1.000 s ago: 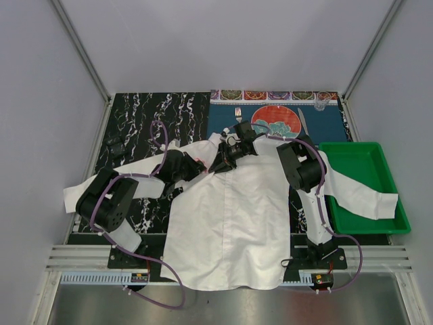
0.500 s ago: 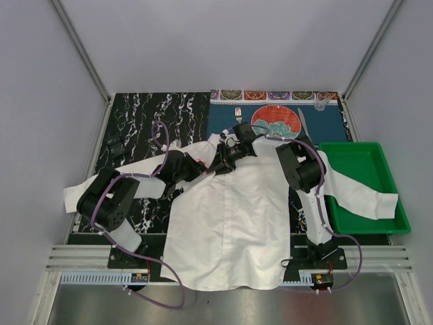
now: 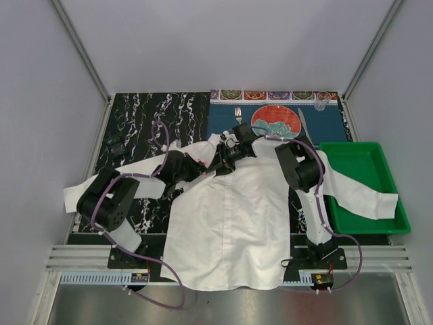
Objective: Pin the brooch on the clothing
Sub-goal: Pin the brooch to the clothes.
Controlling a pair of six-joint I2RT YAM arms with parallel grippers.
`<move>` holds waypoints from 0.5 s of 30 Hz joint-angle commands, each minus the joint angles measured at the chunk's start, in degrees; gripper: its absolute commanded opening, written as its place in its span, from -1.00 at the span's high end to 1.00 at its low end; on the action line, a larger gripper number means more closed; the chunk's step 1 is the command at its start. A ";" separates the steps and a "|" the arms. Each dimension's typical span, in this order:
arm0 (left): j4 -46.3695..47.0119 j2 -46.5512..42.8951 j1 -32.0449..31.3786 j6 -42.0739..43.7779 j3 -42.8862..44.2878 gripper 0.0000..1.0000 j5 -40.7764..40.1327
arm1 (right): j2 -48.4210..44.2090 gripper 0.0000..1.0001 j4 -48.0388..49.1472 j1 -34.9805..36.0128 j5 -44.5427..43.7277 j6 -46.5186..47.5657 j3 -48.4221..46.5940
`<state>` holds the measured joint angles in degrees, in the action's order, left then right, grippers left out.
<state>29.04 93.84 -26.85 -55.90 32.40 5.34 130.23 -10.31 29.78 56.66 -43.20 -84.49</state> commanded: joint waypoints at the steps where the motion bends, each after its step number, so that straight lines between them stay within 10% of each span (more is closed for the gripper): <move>1: 3.84 -1.20 0.04 -0.26 -0.59 1.00 0.81 | 0.46 0.08 2.22 0.46 0.55 -1.36 0.46; 15: 3.66 -1.56 0.66 0.53 -1.11 1.00 1.07 | -3.32 0.03 -6.12 -2.18 -3.66 4.70 -1.29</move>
<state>29.28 93.84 -26.55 -55.88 32.10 5.72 130.34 -13.10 28.45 54.78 -40.95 -83.96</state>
